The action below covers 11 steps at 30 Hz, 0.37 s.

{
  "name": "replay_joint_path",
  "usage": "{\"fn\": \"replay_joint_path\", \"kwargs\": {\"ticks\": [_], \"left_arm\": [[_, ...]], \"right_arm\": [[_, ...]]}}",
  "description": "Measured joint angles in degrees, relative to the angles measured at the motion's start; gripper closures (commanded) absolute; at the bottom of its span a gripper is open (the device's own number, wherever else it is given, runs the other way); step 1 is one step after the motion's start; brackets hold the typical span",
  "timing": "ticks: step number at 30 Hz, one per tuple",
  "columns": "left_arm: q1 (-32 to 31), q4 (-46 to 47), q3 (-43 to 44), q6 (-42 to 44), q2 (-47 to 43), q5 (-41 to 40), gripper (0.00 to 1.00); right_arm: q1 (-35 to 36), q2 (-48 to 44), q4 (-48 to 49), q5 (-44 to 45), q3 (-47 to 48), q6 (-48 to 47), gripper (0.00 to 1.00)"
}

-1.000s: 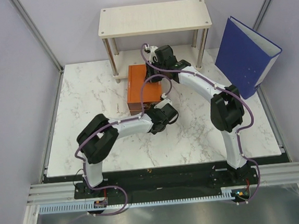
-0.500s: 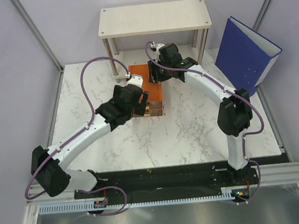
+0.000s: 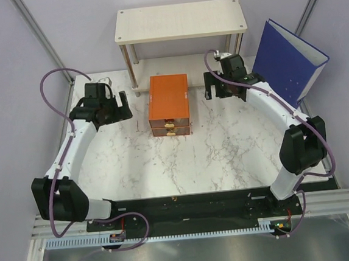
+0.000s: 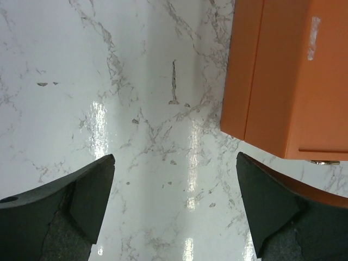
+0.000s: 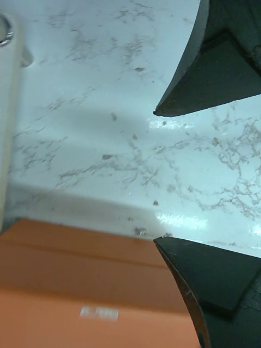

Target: Organize the makeup

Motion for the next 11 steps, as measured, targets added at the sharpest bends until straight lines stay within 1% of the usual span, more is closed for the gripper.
{"fn": "replay_joint_path", "kwargs": {"ticks": [5, 11], "left_arm": [[4.24, -0.35, 0.09, -0.87, 3.52, 8.04, 0.01], [5.18, -0.35, -1.90, -1.42, 5.18, 12.20, 0.01]], "right_arm": [[-2.25, -1.07, -0.68, 0.37, -6.75, 0.70, 0.02], [-2.08, -1.73, -1.33, 0.31, -9.16, 1.09, 0.02]]}}
